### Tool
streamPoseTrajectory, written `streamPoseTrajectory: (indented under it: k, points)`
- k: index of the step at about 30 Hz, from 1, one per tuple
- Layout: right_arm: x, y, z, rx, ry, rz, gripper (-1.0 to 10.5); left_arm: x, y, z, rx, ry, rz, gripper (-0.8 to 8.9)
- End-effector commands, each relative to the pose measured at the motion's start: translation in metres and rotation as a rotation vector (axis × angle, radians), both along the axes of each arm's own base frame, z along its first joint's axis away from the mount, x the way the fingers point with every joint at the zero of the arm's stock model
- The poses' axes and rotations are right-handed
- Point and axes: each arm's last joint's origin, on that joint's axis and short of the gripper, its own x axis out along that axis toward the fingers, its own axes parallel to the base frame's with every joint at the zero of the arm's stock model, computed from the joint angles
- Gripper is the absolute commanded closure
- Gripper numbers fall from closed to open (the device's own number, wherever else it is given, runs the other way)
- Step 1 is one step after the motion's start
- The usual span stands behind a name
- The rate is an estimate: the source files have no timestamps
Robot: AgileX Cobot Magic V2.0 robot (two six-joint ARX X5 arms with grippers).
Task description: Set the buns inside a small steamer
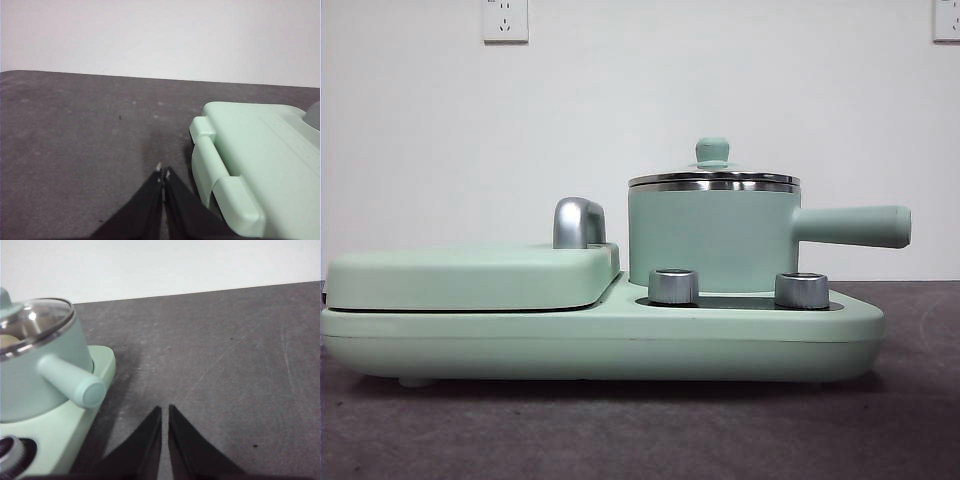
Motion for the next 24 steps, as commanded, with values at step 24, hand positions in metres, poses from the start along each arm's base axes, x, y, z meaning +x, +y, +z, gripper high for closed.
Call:
streamPoseTrajectory:
  k: [24]
  points:
    - [0.007,-0.003,-0.035,-0.087,-0.006,-0.09,9.3,0.001,0.0,-0.005,0.01,0.009,0.005,8.06]
